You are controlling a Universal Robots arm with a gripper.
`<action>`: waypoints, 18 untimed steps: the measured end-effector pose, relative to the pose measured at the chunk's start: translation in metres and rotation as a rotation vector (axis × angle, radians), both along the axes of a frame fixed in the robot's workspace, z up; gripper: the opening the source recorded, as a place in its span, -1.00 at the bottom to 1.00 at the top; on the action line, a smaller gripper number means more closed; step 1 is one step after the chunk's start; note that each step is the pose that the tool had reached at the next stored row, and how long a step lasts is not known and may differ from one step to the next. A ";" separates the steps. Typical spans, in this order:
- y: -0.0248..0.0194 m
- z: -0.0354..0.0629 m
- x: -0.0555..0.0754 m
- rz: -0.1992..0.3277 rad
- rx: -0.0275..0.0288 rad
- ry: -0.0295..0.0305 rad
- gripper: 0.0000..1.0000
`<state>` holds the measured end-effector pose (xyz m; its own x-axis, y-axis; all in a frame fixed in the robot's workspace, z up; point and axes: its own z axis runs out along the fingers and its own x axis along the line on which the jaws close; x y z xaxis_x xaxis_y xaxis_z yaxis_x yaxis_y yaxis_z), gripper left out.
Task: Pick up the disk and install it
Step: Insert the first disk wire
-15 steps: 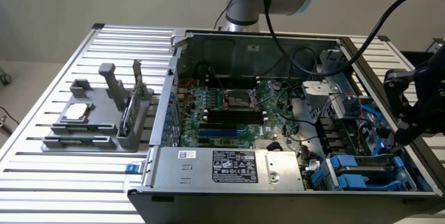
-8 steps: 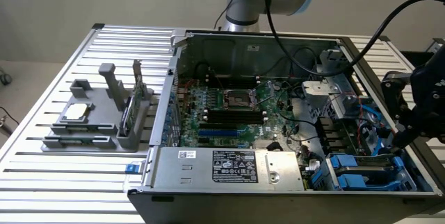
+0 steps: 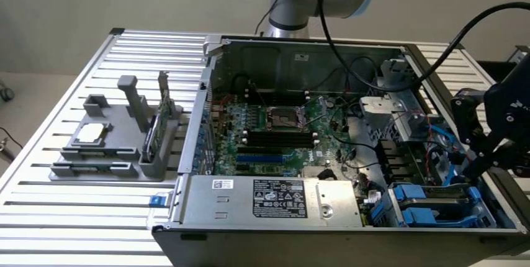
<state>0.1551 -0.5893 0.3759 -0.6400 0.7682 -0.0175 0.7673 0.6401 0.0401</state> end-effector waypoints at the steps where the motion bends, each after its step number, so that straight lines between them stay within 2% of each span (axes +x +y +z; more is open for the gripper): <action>1: 0.0000 -0.0007 0.000 -0.014 0.0031 0.0000 -0.79; 4: 0.0000 -0.0029 0.000 -0.057 0.0157 0.0000 -0.79; 5: 0.0000 -0.0035 0.000 -0.071 0.0221 0.0001 -0.79; 10: 0.0000 -0.0055 0.000 -0.124 0.0621 0.0008 -0.79; 11: 0.0000 -0.0061 0.000 -0.136 0.0655 0.0005 -0.79; 12: 0.0001 -0.0066 0.000 -0.149 0.0662 -0.0002 -0.79; 18: 0.0000 -0.0090 0.000 -0.225 0.0661 -0.0037 -0.76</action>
